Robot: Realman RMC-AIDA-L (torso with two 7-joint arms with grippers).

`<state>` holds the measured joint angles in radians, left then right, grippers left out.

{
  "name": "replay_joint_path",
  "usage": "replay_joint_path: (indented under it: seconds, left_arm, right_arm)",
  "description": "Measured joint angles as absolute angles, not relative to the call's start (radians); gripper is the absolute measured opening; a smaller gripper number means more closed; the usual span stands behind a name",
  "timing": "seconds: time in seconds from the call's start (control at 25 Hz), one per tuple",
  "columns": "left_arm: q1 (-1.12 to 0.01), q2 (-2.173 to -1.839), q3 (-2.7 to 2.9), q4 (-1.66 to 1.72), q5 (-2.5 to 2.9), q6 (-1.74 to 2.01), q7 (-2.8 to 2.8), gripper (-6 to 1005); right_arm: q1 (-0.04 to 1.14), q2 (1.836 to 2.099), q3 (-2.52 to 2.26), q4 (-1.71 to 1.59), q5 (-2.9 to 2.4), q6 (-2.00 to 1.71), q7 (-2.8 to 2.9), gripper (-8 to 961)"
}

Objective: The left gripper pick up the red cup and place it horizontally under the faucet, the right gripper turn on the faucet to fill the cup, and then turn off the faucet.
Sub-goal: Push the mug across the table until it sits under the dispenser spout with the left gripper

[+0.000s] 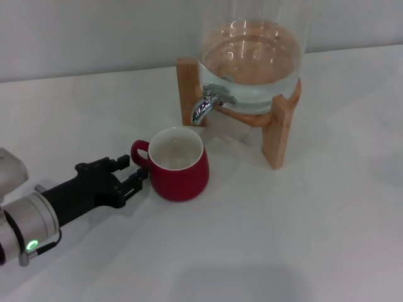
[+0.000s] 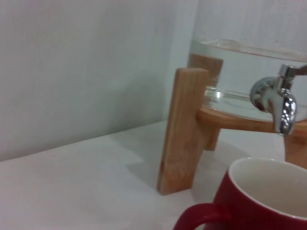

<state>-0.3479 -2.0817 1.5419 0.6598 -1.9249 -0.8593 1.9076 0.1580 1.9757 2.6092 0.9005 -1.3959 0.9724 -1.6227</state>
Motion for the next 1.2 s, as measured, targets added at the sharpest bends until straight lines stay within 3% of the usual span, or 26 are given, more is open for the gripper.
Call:
replay_joint_path:
  seconds: [1.2]
  left_arm:
    - [-0.4,-2.083,1.575,0.657,-1.929,-0.804,1.905,469]
  right_arm:
    - [0.159,1.976,2.618,0.898,-1.396,0.976,-1.623,722]
